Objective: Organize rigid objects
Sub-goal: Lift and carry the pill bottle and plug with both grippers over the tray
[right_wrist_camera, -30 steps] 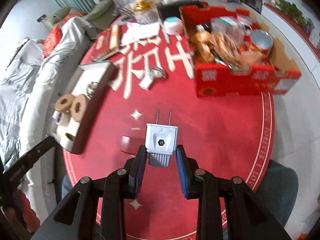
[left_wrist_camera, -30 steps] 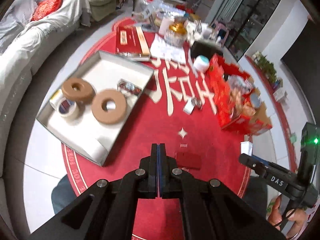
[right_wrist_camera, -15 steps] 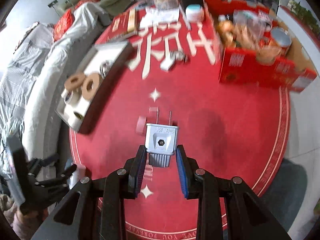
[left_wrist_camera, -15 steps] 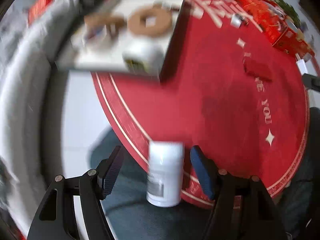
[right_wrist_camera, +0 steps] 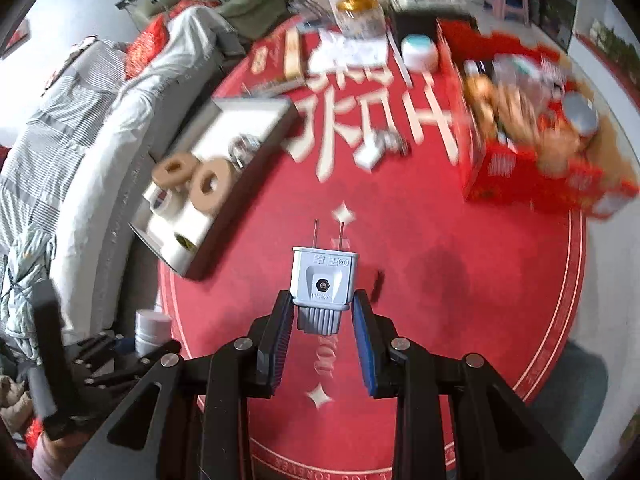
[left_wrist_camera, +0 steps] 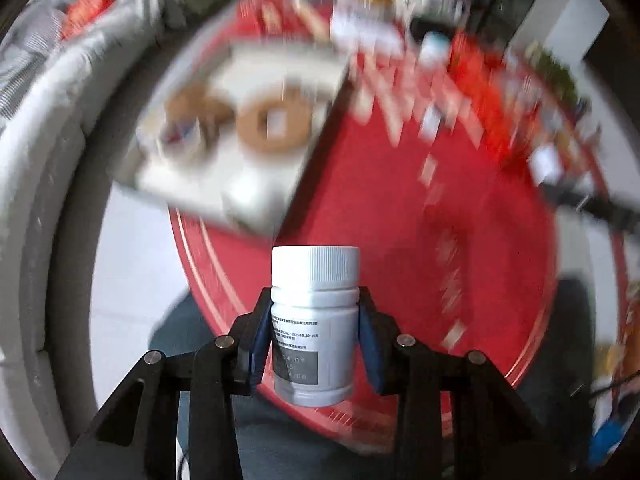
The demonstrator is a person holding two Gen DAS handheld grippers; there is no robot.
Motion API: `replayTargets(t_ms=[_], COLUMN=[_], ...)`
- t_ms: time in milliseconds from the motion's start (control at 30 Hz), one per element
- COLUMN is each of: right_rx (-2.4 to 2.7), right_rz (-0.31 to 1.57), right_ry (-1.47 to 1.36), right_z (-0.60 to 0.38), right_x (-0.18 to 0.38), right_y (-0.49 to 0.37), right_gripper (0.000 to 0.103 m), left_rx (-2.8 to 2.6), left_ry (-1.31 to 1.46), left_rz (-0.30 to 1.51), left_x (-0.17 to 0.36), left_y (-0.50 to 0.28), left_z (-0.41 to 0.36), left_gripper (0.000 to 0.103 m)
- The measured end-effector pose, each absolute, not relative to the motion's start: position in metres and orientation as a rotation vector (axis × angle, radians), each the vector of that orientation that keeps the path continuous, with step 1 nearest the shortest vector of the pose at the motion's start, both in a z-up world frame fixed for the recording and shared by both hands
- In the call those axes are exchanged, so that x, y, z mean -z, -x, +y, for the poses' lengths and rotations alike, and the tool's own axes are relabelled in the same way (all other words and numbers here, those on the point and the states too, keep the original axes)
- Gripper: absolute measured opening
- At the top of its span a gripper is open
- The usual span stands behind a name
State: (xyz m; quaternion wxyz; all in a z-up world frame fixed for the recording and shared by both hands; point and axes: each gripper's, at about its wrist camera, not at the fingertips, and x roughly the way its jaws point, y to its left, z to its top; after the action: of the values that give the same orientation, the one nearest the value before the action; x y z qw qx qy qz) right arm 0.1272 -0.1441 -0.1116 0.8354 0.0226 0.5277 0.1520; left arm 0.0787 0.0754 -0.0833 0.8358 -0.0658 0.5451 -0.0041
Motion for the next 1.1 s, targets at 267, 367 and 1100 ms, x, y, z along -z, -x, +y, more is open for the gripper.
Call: replayTargets(t_ms=[267, 367, 1100], right_rx=[-0.387, -0.418, -0.498], right_rz=[0.947, 0.870, 0.939], right_ry=[-0.033, -0.008, 0.117], right_z=[-0.109, -0.089, 0.029], right_x=[0.017, -0.025, 0.030], right_y=[-0.159, -0.172, -0.244], right_gripper=[0.031, 0.031, 0.031], left_rx=[-0.122, -0.157, -0.425], left_ry=[0.185, 0.227, 0.214], left_rz=[0.780, 0.714, 0.836], left_x=[-0.058, -0.092, 0.027], left_y=[-0.120, -0.130, -0.179], left_z=[0.091, 0.107, 0.168], left_gripper=[0.042, 0.042, 0.042])
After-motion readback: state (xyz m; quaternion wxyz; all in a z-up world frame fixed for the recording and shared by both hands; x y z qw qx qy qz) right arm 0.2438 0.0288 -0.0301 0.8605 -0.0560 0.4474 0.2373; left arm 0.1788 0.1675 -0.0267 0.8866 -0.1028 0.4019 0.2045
